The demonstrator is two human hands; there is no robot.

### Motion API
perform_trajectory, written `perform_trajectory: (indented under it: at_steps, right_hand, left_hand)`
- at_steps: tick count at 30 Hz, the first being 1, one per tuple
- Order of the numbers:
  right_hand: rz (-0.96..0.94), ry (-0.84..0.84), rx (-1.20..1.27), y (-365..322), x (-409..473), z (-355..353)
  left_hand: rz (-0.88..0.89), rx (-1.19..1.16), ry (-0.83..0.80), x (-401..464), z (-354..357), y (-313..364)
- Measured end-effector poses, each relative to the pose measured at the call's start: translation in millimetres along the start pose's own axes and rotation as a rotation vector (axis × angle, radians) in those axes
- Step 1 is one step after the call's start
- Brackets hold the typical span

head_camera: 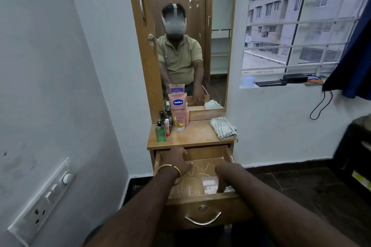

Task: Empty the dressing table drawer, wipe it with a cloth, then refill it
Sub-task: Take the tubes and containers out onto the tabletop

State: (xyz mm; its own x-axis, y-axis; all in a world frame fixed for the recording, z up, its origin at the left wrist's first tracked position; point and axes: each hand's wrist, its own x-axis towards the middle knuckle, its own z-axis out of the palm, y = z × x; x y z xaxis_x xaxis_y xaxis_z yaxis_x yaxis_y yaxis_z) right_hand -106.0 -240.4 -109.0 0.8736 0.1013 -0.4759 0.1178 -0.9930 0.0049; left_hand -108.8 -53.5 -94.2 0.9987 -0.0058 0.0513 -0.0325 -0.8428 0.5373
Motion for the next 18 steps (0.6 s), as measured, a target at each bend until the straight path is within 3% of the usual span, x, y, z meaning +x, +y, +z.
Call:
perform_trajectory:
  at_steps: [6,12,18]
  right_hand:
    - [0.055,0.072,-0.039,-0.3,-1.8,11.5]
    - [0.088,0.032,-0.051,-6.2,11.4,8.0]
    - [-0.059,0.358,0.274,-23.6,28.6,-33.5]
  left_hand:
    - [-0.030,0.005,-0.055,-0.3,2.8,-1.5]
    - [-0.057,-0.039,-0.078,10.0,9.1,-13.5]
    - [-0.073,-0.031,-0.080,28.3,9.6,-32.8]
